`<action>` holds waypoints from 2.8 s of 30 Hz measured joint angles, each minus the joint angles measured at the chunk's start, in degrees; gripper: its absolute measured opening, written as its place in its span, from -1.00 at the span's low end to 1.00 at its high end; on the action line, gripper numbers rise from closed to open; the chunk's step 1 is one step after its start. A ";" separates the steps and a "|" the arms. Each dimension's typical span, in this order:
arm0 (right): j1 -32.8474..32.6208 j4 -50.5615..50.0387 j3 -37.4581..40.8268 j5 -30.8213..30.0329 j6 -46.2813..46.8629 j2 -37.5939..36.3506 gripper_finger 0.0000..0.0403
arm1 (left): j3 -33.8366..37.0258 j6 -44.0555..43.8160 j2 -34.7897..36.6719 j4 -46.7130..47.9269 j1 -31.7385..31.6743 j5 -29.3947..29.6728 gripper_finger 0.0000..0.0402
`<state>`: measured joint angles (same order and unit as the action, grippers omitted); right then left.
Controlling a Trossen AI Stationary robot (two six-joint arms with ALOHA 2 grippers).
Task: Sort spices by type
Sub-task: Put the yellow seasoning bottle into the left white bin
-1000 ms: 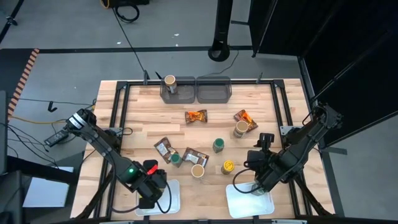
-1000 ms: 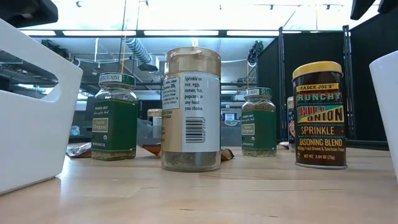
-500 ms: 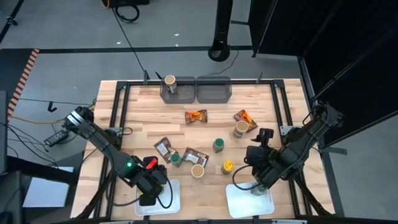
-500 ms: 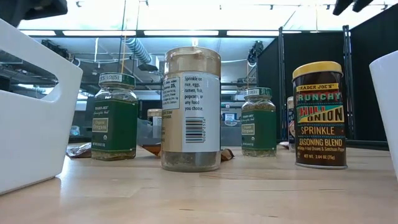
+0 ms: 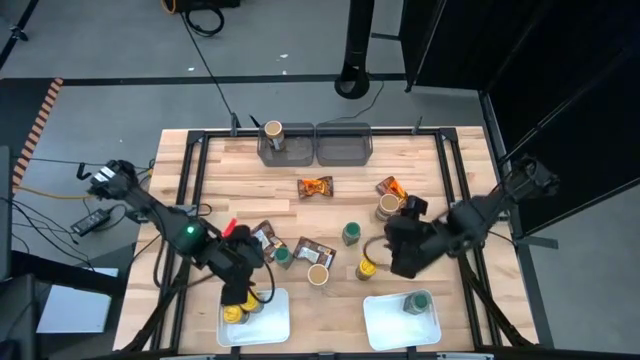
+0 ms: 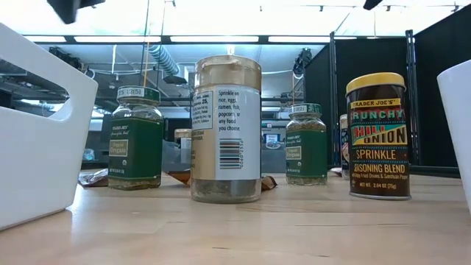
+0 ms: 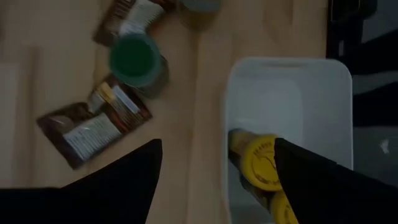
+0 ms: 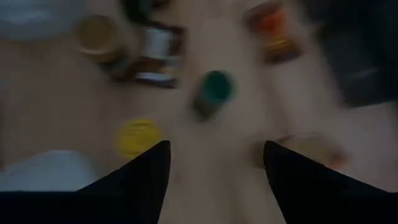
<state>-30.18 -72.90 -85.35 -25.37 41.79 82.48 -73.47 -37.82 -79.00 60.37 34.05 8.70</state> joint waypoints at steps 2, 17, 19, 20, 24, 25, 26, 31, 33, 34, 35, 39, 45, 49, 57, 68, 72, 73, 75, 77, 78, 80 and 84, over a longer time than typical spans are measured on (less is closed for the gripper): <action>2.84 3.54 -0.02 7.13 -0.57 -0.33 0.30 | 0.00 0.30 0.82 0.02 -0.80 0.74 0.54; 10.43 9.42 -0.02 21.45 -17.49 10.18 0.41 | 0.00 3.10 1.49 0.03 -2.92 1.15 0.54; 10.52 10.85 -0.02 21.42 -18.31 10.21 0.44 | 0.00 3.10 1.49 0.03 -2.92 1.16 0.54; 10.52 11.02 -0.02 21.42 -18.51 10.21 0.45 | 0.00 3.13 1.49 0.08 -2.92 1.15 0.54; 10.32 10.49 -0.02 20.17 -18.21 10.23 0.50 | 0.00 4.31 1.49 0.55 -2.92 1.51 0.54; 10.11 10.38 -0.02 19.90 -17.61 10.23 0.51 | 0.00 4.66 1.49 0.89 -2.92 1.97 0.54; 9.81 10.43 -0.02 19.53 -16.92 10.23 0.52 | 0.02 5.02 1.49 1.27 -2.92 2.32 0.54; 7.62 10.49 -0.04 17.00 -12.33 10.84 0.52 | 0.04 7.68 1.49 3.37 -2.92 3.89 0.54; 6.57 10.44 -0.04 15.67 -10.65 11.65 0.53 | 0.04 7.77 1.49 3.76 -2.92 4.76 0.54; 6.19 10.71 -0.04 15.18 -10.08 12.05 0.53 | 0.04 7.77 1.49 4.03 -2.92 5.04 0.54; 5.71 10.86 -0.04 14.79 -9.44 12.28 0.53 | 0.04 7.78 1.51 4.12 -2.94 5.13 0.54; 4.85 10.72 -0.04 13.81 -8.36 14.25 0.54 | 0.20 7.68 2.26 4.29 -2.86 5.42 0.54; 3.90 9.41 0.13 12.20 -6.94 16.35 0.54 | 0.20 3.93 2.32 3.01 -2.78 9.28 0.54; 2.10 8.32 0.22 7.99 -6.13 16.76 0.54 | 0.20 0.99 2.32 -1.27 -2.94 11.84 0.54; -2.87 3.01 1.18 -4.78 4.57 12.39 0.52 | 0.17 -0.32 2.34 -9.06 -2.94 13.35 0.54; -15.44 25.02 25.02 -10.66 24.10 -0.18 0.54 | 0.11 -0.39 2.32 -14.51 -3.22 15.64 0.54; -12.44 33.80 30.35 -6.48 20.90 -0.09 0.54 | 0.11 -2.15 2.32 -14.45 -3.35 15.67 0.54; -11.55 35.27 30.79 -6.28 19.86 -0.09 0.54 | 0.11 -2.54 2.32 -14.45 -3.34 15.66 0.54; -10.11 36.92 31.03 -5.95 17.87 -0.11 0.54 | 0.11 -3.14 2.32 -14.44 -3.31 15.64 0.54; -8.95 37.61 31.30 -4.93 15.82 0.15 0.55 | 0.11 -3.31 2.32 -14.44 -3.31 15.67 0.54; -8.61 37.82 31.33 -4.23 15.18 0.50 0.55 | 0.11 -3.35 2.32 -14.44 -3.31 15.68 0.54; -8.34 37.74 31.37 -2.65 14.42 1.56 0.55 | 0.11 -3.37 2.32 -14.44 -3.31 15.71 0.54; -8.84 38.83 31.37 -0.95 14.22 4.30 0.55 | 0.11 -3.39 2.32 -14.45 -3.31 15.73 0.54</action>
<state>-39.03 -34.07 -53.98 -26.32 56.01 86.78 -73.36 -41.21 -76.69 45.93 30.74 24.43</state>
